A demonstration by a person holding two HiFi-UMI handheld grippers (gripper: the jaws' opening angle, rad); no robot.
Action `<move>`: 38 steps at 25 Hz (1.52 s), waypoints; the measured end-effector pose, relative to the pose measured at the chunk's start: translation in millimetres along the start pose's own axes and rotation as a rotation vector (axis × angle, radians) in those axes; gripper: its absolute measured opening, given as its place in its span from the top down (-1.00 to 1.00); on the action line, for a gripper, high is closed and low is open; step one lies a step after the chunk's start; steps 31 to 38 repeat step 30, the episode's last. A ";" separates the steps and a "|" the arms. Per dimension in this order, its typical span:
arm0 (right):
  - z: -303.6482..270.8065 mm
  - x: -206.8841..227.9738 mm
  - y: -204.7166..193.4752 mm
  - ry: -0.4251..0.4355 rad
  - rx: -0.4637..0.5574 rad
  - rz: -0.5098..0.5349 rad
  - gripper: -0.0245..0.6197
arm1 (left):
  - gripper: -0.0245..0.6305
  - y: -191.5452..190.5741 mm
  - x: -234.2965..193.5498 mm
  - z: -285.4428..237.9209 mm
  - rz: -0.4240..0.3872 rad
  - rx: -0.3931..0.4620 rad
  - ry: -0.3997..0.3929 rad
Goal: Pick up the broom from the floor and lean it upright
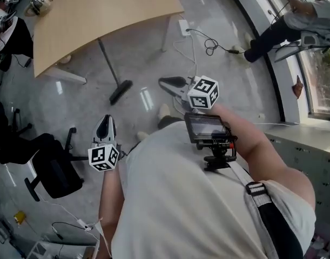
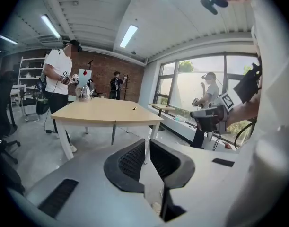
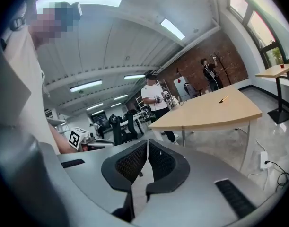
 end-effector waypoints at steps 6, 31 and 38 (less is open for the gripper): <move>0.8 -44.6 9.8 -0.025 0.051 0.000 0.86 | 0.82 12.5 9.3 20.4 -0.015 0.026 -0.082; -14.9 -111.7 -23.9 -0.070 0.038 0.000 0.86 | 0.82 -31.7 -12.5 56.6 -0.020 -0.001 -0.152; -14.9 -111.7 -23.9 -0.070 0.038 0.000 0.86 | 0.82 -31.7 -12.5 56.6 -0.020 -0.001 -0.152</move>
Point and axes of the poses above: the fingertips, and each gripper's own axes: z backward along the fingers, x to its right, y out of its top, the point moved 9 cm from there along z, backward along the fingers, and after that the axes turned 5 degrees about -x, right-handed, at the moved point
